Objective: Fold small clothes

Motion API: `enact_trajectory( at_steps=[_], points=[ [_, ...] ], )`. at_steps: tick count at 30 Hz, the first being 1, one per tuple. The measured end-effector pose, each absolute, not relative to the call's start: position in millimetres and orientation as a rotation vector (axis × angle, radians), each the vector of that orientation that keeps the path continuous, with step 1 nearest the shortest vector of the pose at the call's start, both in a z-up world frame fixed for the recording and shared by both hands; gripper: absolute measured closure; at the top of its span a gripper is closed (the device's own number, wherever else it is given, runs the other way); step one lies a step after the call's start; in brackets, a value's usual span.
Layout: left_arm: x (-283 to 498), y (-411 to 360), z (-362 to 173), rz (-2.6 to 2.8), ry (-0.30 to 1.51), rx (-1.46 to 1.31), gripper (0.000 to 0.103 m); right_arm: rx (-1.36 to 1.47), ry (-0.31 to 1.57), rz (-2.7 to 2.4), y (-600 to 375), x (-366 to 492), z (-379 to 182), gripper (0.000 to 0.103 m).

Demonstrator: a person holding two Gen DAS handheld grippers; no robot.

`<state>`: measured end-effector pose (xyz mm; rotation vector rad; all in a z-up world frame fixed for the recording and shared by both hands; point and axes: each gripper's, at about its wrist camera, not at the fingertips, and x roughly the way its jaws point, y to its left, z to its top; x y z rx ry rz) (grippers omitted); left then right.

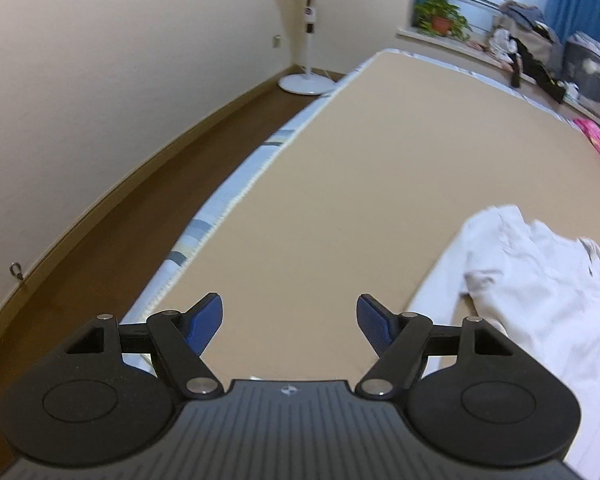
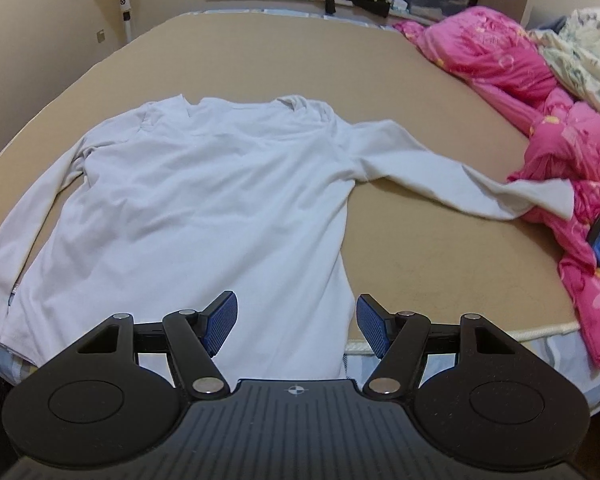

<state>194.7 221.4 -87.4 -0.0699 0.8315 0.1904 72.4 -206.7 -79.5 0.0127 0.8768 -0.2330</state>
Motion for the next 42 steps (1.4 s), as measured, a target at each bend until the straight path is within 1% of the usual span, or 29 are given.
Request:
enact_trajectory(
  at_steps=[13,15,21,26,29,31,32,33,34,35,36,37,42],
  points=[
    [182.7,194.3,-105.2,0.152,0.883,-0.031,0.024,0.020,0.902,-0.236,-203.8,78.5,-80.1,0.035],
    [178.1,180.7,-116.8,0.134,0.916,0.007,0.020,0.025,0.903,-0.238,-203.3,81.2,-78.3,0.034],
    [157.4,132.0,-171.1,-0.005,1.051,0.096,0.020,0.065,0.942,-0.246,-209.9,84.6,-86.3,0.033],
    [153.8,108.9,-223.2,-0.065,1.190,0.139,0.018,0.078,0.978,-0.266,-212.9,87.0,-97.0,0.033],
    [153.2,99.9,-239.2,-0.069,1.193,0.188,0.015,0.083,0.987,-0.274,-213.6,86.9,-101.3,0.033],
    [151.7,93.9,-240.4,-0.109,1.171,0.209,0.015,0.090,0.990,-0.268,-213.8,85.9,-103.2,0.033],
    [149.8,90.9,-241.7,-0.119,1.166,0.231,0.018,0.094,0.989,-0.265,-214.5,85.2,-104.3,0.033],
    [149.4,89.0,-241.5,-0.131,1.168,0.249,0.028,0.095,0.989,-0.267,-215.2,85.1,-105.5,0.032],
    [150.0,89.1,-240.0,-0.137,1.173,0.249,0.037,0.094,0.995,-0.271,-215.5,85.4,-107.4,0.032],
    [150.9,92.1,-235.4,-0.135,1.178,0.233,0.060,0.093,1.001,-0.274,-215.9,86.3,-108.9,0.032],
    [152.1,95.6,-229.3,-0.123,1.174,0.228,0.101,0.095,1.004,-0.275,-215.7,86.7,-110.1,0.032],
    [154.8,99.4,-219.9,-0.089,1.154,0.245,0.098,0.097,1.004,-0.277,-215.2,86.8,-110.6,0.032],
    [189.9,163.5,-152.8,0.027,1.002,0.140,0.098,0.113,0.961,-0.281,-213.8,85.5,-104.0,0.032]
  ],
)
